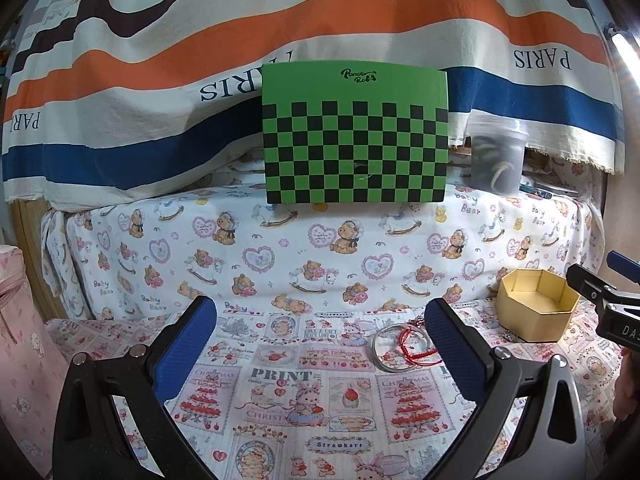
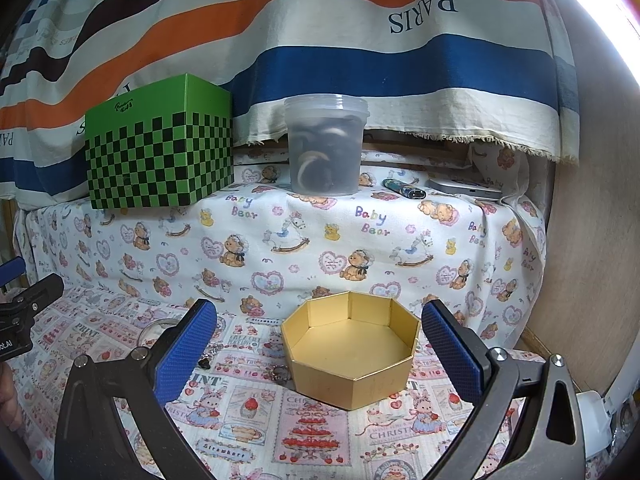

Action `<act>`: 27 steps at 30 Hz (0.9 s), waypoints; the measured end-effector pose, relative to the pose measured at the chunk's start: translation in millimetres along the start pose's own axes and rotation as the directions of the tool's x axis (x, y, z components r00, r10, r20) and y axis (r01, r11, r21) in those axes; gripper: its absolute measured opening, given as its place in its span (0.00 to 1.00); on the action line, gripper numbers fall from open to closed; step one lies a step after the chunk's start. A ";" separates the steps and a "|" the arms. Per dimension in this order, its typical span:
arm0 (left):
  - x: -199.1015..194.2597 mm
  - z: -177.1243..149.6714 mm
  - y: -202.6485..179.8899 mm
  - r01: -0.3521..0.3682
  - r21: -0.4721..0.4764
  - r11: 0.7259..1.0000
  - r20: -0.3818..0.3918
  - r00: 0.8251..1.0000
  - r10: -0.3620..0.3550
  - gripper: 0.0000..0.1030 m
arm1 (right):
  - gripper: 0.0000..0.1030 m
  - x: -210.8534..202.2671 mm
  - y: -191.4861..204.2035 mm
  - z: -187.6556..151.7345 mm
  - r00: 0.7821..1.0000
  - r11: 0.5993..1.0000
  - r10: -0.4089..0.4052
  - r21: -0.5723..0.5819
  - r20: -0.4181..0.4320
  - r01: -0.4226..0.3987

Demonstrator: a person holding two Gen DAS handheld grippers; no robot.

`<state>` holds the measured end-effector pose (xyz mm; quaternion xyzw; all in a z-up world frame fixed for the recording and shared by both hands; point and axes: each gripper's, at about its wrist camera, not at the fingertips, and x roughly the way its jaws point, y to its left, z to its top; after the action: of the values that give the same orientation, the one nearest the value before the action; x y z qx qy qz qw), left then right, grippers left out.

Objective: Organize jewelry

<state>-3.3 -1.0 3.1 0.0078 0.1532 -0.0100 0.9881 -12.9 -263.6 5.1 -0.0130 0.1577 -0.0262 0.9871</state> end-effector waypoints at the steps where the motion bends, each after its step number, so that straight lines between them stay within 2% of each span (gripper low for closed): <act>1: 0.0 0.2 0.3 0.000 0.001 1.000 0.000 1.000 0.000 1.00 | 1.00 -0.3 -0.1 -0.3 1.000 1.000 0.000 -0.001 0.001 0.000; 27: 1.2 -1.0 1.5 -0.021 -0.017 1.000 0.004 1.000 0.021 1.00 | 1.00 -0.1 0.5 -0.2 1.000 1.000 -0.004 0.002 0.001 0.004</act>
<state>-2.4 0.5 1.8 0.0007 0.1511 0.0017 0.9885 -13.1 -263.1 4.9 -0.0122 0.1573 -0.0285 0.9871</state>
